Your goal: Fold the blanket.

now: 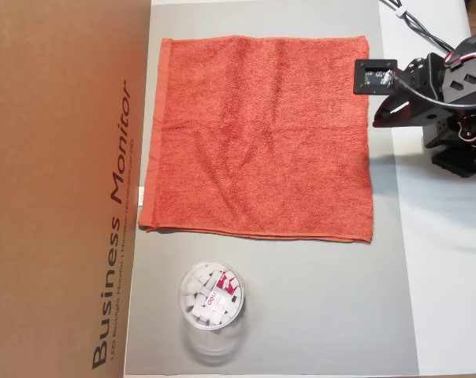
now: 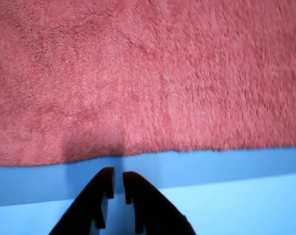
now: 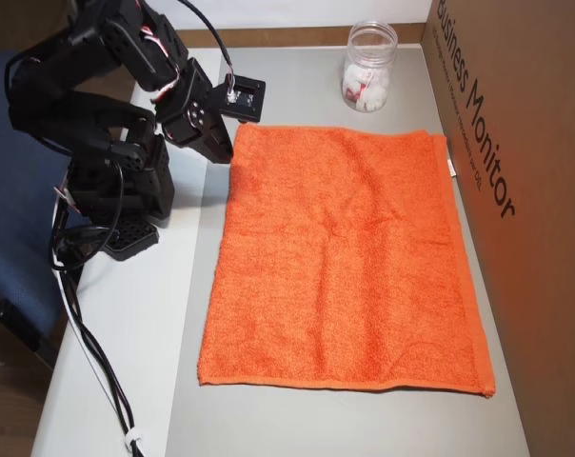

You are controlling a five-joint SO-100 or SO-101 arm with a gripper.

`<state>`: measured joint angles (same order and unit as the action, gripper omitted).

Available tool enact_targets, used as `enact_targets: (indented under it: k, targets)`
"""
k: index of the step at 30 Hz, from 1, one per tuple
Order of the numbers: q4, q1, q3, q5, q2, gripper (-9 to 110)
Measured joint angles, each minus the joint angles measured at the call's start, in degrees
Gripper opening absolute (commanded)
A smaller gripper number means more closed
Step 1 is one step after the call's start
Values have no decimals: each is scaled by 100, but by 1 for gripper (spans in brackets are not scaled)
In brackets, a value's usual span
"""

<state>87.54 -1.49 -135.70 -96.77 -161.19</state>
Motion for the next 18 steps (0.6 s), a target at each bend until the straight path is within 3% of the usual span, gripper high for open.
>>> enact_targets:
  k: [7, 18]
  targets:
    - [633, -396, 949, -800, 448, 0]
    - [668, -1749, 1591, -905, 519, 0]
